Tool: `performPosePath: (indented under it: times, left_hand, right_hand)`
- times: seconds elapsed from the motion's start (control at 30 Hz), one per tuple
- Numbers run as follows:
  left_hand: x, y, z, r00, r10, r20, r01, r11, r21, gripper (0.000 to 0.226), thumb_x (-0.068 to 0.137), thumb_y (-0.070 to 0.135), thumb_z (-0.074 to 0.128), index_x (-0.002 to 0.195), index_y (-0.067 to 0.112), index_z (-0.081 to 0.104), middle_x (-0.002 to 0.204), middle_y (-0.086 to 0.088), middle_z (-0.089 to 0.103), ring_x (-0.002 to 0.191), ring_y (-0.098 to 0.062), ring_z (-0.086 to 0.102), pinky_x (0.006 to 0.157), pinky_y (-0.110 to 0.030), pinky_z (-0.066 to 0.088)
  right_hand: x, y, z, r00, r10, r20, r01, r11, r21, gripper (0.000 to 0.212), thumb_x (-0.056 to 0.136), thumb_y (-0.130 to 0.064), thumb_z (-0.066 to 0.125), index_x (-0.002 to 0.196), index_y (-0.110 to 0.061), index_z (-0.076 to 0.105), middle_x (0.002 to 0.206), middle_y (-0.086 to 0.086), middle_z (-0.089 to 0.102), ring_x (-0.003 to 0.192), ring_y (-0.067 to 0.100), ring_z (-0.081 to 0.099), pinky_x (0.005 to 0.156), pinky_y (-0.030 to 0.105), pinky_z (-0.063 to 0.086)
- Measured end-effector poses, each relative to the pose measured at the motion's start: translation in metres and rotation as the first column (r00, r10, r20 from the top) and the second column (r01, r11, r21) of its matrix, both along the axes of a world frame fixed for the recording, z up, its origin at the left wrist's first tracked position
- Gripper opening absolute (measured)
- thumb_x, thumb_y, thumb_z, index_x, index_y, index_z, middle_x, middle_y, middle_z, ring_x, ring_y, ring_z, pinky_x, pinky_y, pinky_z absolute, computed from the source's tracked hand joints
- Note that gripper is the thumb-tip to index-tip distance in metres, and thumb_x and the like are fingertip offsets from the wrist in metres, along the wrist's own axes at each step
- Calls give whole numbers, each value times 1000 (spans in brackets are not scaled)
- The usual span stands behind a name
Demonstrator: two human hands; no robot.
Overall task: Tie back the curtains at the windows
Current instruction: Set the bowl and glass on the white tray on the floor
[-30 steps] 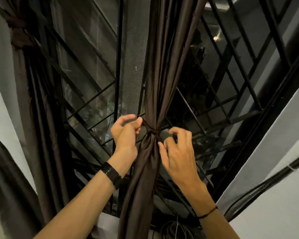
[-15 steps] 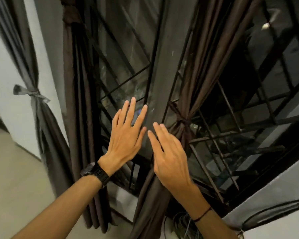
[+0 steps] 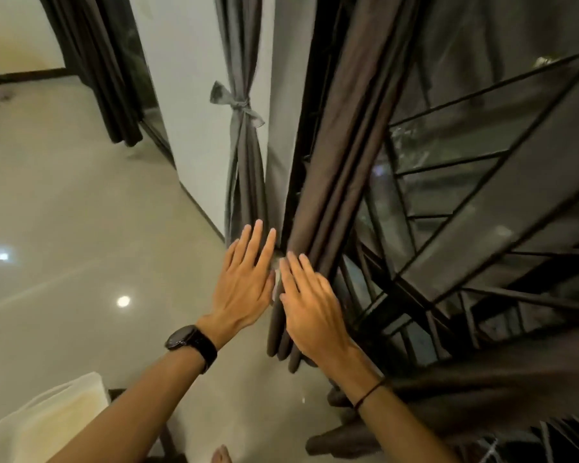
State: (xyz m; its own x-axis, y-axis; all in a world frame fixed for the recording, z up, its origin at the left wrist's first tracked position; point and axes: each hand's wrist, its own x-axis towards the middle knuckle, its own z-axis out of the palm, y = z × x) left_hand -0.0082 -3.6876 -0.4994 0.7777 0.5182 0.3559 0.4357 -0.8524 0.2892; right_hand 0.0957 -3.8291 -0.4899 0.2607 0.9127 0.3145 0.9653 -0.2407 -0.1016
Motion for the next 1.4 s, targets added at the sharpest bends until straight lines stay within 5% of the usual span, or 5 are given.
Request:
performPosePath:
  times: [0.1, 0.27, 0.57, 0.93, 1.4]
  left_hand:
    - [-7, 34, -41, 998, 23, -53, -27, 997, -69, 64, 110, 38, 26, 167, 15, 9, 175, -11, 2, 162, -29, 3, 126, -50, 25]
    - [-11, 80, -106, 983, 82, -164, -117, 971, -211, 68, 106, 41, 24, 167, 17, 5, 174, -13, 4, 162, -31, 6, 128, -50, 21]
    - [9, 143, -265, 898, 50, -437, -169, 956, -239, 68, 109, 47, 26, 166, 20, -2, 174, -17, 3, 160, -38, 8, 129, -52, 19]
    - [122, 185, -430, 862, -45, -504, -75, 974, -214, 76, 108, 57, 31, 166, 15, 7, 173, -18, 11, 159, -40, 14, 127, -56, 22]
    - [179, 199, -570, 844, -101, -527, -23, 974, -224, 81, 106, 63, 25, 165, 23, -12, 174, -13, -10, 160, -36, -7, 129, -49, 2]
  right_hand:
    - [-8, 49, -46, 994, 15, -106, -25, 996, -87, 56, 109, -30, 14, 156, -5, 32, 161, 17, 35, 151, 33, 30, 117, 44, 38]
    - [-5, 113, -121, 976, -80, -203, 33, 974, -224, 63, 98, -26, 55, 154, -3, 36, 155, 20, 44, 144, 35, 43, 111, 46, 47]
    - [58, 211, -271, 802, -376, -463, 196, 899, -392, 61, 104, -32, 47, 156, -5, 29, 143, 21, 53, 125, 37, 57, 99, 47, 51]
    - [161, 251, -452, 690, -602, -402, 300, 744, -597, 57, 106, -27, 44, 154, -1, 28, 142, 25, 52, 126, 41, 55, 99, 48, 51]
    - [235, 253, -591, 753, -632, -183, 395, 657, -641, 50, 105, -18, 50, 147, 4, 37, 131, 30, 56, 118, 46, 59, 94, 54, 53]
